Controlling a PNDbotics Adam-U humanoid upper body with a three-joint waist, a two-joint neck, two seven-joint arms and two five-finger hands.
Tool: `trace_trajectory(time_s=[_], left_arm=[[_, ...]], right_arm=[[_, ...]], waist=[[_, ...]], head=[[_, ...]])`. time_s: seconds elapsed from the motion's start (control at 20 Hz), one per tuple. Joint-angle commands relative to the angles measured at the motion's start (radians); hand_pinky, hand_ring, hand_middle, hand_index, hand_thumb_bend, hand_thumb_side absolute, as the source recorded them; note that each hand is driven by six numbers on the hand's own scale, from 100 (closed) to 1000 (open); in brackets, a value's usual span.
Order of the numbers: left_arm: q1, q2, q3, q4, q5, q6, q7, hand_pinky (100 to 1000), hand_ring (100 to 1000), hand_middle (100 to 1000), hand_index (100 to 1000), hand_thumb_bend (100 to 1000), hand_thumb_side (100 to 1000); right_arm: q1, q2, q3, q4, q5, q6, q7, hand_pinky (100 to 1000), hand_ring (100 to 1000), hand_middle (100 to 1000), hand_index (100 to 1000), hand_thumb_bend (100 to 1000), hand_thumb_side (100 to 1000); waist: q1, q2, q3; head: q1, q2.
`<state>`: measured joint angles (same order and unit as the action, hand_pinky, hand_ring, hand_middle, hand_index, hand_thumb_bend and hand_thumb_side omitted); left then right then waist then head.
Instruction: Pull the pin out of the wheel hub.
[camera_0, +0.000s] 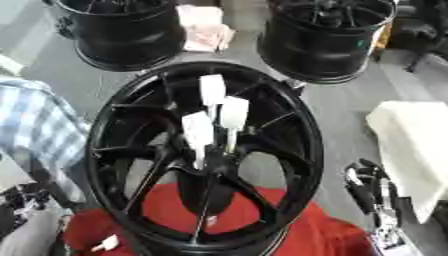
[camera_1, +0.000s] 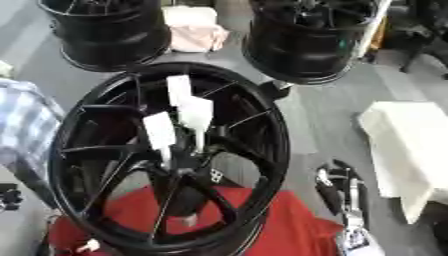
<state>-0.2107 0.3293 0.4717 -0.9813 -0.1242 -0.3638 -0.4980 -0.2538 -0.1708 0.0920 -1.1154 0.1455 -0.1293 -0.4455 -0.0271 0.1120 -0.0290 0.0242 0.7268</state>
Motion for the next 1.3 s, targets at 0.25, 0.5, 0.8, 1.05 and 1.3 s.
trace_trajectory(time_s=[0.25, 0.5, 0.8, 1.05, 1.3], left_arm=[[-0.008, 0.02, 0.0, -0.007, 0.003, 0.002, 0.002, 687, 673, 624, 738, 452, 506], [0.0, 0.023, 0.002, -0.008, 0.0, 0.004, 0.004, 687, 673, 624, 738, 452, 507], [0.004, 0.027, 0.001, -0.014, -0.007, 0.01, -0.001, 687, 674, 624, 738, 454, 507], [0.007, 0.028, -0.003, -0.016, -0.015, 0.014, -0.006, 687, 674, 624, 737, 454, 506], [0.007, 0.029, -0.004, -0.02, -0.019, 0.017, -0.011, 687, 674, 623, 737, 454, 507]], right_arm=[[-0.012, -0.07, -0.027, -0.087, -0.004, 0.023, -0.025, 716, 643, 644, 832, 100, 502], [-0.086, -0.203, -0.056, -0.221, 0.046, 0.09, -0.012, 725, 651, 654, 841, 100, 774], [-0.23, -0.42, 0.027, -0.43, 0.045, 0.177, 0.199, 743, 675, 680, 861, 100, 490], [-0.36, -0.534, 0.159, -0.541, -0.027, 0.23, 0.484, 763, 725, 734, 893, 119, 488], [-0.484, -0.569, 0.261, -0.574, -0.08, 0.266, 0.729, 788, 772, 785, 925, 178, 512]], waist=[[0.003, -0.014, 0.001], [-0.003, -0.021, -0.004], [-0.014, -0.033, 0.005], [-0.022, -0.041, 0.015], [-0.028, -0.043, 0.021]], head=[[0.006, -0.005], [0.004, -0.002], [0.004, 0.002], [0.007, 0.012], [0.006, 0.017]])
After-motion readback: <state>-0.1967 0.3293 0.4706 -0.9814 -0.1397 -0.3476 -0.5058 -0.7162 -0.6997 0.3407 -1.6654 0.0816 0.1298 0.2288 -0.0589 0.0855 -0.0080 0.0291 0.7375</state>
